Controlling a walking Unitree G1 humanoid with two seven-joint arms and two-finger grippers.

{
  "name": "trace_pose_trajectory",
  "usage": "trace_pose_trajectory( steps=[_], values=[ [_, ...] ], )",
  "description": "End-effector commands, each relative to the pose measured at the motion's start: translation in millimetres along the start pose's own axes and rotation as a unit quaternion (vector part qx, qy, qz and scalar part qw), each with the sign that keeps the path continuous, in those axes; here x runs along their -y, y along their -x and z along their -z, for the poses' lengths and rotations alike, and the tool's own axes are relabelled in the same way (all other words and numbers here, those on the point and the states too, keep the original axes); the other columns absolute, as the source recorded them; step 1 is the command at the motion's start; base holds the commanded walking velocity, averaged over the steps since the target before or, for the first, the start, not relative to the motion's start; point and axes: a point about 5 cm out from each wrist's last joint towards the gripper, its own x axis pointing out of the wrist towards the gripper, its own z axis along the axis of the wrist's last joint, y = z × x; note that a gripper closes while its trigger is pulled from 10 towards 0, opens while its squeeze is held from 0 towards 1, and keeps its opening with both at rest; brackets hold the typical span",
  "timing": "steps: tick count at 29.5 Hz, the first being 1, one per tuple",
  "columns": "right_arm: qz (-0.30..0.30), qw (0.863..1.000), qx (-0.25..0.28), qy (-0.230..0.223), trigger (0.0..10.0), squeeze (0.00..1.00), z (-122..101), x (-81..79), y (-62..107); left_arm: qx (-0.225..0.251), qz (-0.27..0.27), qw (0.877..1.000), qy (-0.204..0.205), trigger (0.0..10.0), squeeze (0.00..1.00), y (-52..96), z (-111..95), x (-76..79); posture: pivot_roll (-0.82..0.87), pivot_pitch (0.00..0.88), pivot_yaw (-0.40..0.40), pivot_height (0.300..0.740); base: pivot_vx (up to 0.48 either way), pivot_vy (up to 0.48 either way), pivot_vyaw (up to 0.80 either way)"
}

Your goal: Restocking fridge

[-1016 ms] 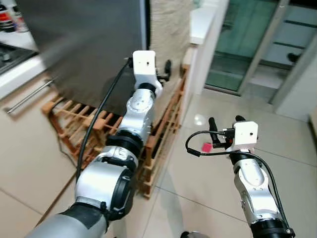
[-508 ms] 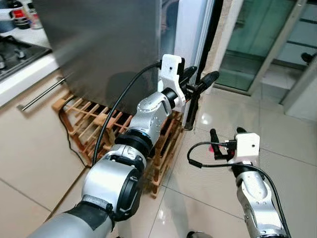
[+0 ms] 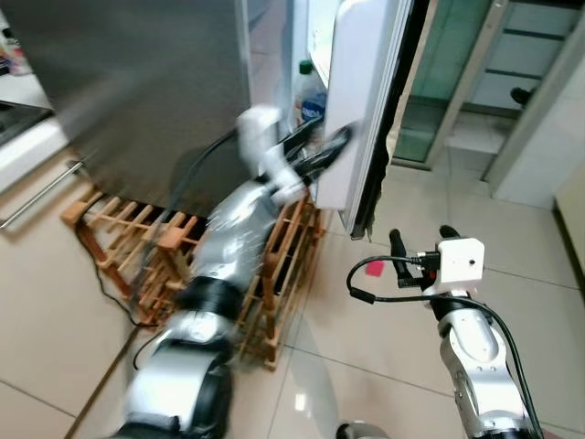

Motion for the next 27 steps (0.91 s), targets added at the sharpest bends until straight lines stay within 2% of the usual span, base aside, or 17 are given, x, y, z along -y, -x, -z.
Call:
trace_pose_trajectory(
  steps=[1, 3, 4, 5, 6, 8, 12, 14, 16, 20, 23, 24, 26, 27],
  values=[
    [-0.028, 0.999, 0.006, -0.023, 10.0, 0.00, -7.5, -7.6, -12.3, 0.045, -0.029, 0.998, -0.032, 10.0, 0.00, -1.2, -27.2, -2.4, -0.15, 0.000, 0.002, 0.740, 0.000, 0.000, 0.00],
    [-0.044, 0.998, 0.005, -0.040, 10.0, 0.00, -11.7, -10.7, -26.6, 0.048, -0.125, 0.988, -0.078, 10.0, 0.00, 15.2, -32.0, -25.7, -0.13, 0.000, -0.009, 0.740, 0.000, 0.000, 0.00],
    [-0.044, 0.998, 0.005, -0.040, 10.0, 0.00, -11.7, -10.7, -26.6, 0.048, -0.125, 0.988, -0.078, 10.0, 0.00, 15.2, -32.0, -25.7, -0.13, 0.000, -0.009, 0.740, 0.000, 0.000, 0.00],
    [-0.047, 0.998, 0.003, -0.047, 10.0, 0.00, -13.0, -10.2, -33.7, 0.044, -0.175, 0.978, -0.104, 10.0, 0.00, 25.3, -32.8, -36.3, -0.11, 0.000, -0.015, 0.740, 0.000, 0.000, 0.00],
    [-0.051, 0.997, -0.001, -0.050, 10.0, 0.00, -14.4, -8.4, -43.3, 0.032, -0.237, 0.962, -0.134, 10.0, 0.00, 40.4, -32.2, -49.9, -0.10, 0.000, -0.017, 0.740, 0.000, 0.000, 0.00],
    [-0.057, 0.997, -0.009, -0.045, 10.0, 0.00, -16.6, -3.8, -57.9, 0.010, -0.313, 0.933, -0.177, 10.0, 0.00, 64.2, -30.8, -67.0, -0.09, 0.000, -0.020, 0.740, 0.000, 0.000, 0.00],
    [-0.062, 0.996, -0.035, -0.051, 10.0, 0.00, -20.7, 7.8, -83.6, -0.018, -0.377, 0.897, -0.231, 10.0, 0.00, 94.1, -31.9, -79.3, -0.05, 0.000, -0.030, 0.740, 0.000, 0.000, 0.00],
    [-0.070, 0.995, -0.051, -0.053, 10.0, 0.00, -22.6, 10.3, -92.5, -0.024, -0.392, 0.887, -0.243, 10.0, 0.00, 102.0, -33.1, -81.5, -0.04, 0.000, -0.035, 0.740, 0.000, 0.000, 0.00],
    [-0.073, 0.995, -0.055, -0.050, 10.0, 0.00, -23.6, 11.0, -95.0, -0.026, -0.395, 0.885, -0.247, 10.0, 0.00, 103.5, -33.4, -81.7, -0.03, 0.000, -0.037, 0.740, 0.000, 0.000, 0.00],
    [-0.057, 0.995, -0.079, -0.016, 10.0, 0.00, -24.2, 27.1, -103.5, -0.023, -0.406, 0.876, -0.261, 10.0, 0.00, 105.7, -34.5, -78.3, -0.02, 0.000, -0.042, 0.740, 0.000, 0.000, 0.00],
    [-0.008, 0.994, -0.107, 0.020, 10.0, 0.00, -21.6, 53.3, -101.3, -0.028, -0.405, 0.877, -0.258, 10.0, 0.00, 103.2, -31.3, -74.5, -0.03, 0.000, -0.040, 0.740, 0.000, 0.000, 0.00],
    [0.028, 0.991, -0.121, 0.046, 10.0, 0.00, -20.6, 71.3, -97.1, -0.030, -0.399, 0.880, -0.258, 10.0, 0.00, 100.5, -29.7, -72.3, -0.03, 0.000, -0.038, 0.740, 0.000, 0.000, 0.00],
    [0.073, 0.986, -0.125, 0.081, 10.0, 0.00, -22.8, 94.3, -90.3, -0.029, -0.391, 0.883, -0.259, 10.0, 0.00, 97.1, -29.1, -69.8, -0.04, 0.000, -0.037, 0.740, 0.000, 0.000, 0.00],
    [0.073, 0.986, -0.125, 0.081, 10.0, 0.00, -22.8, 94.3, -90.3, -0.029, -0.391, 0.883, -0.259, 10.0, 0.00, 97.1, -29.1, -69.8, -0.04, 0.000, -0.037, 0.740, 0.000, 0.000, 0.00]
  ],
)
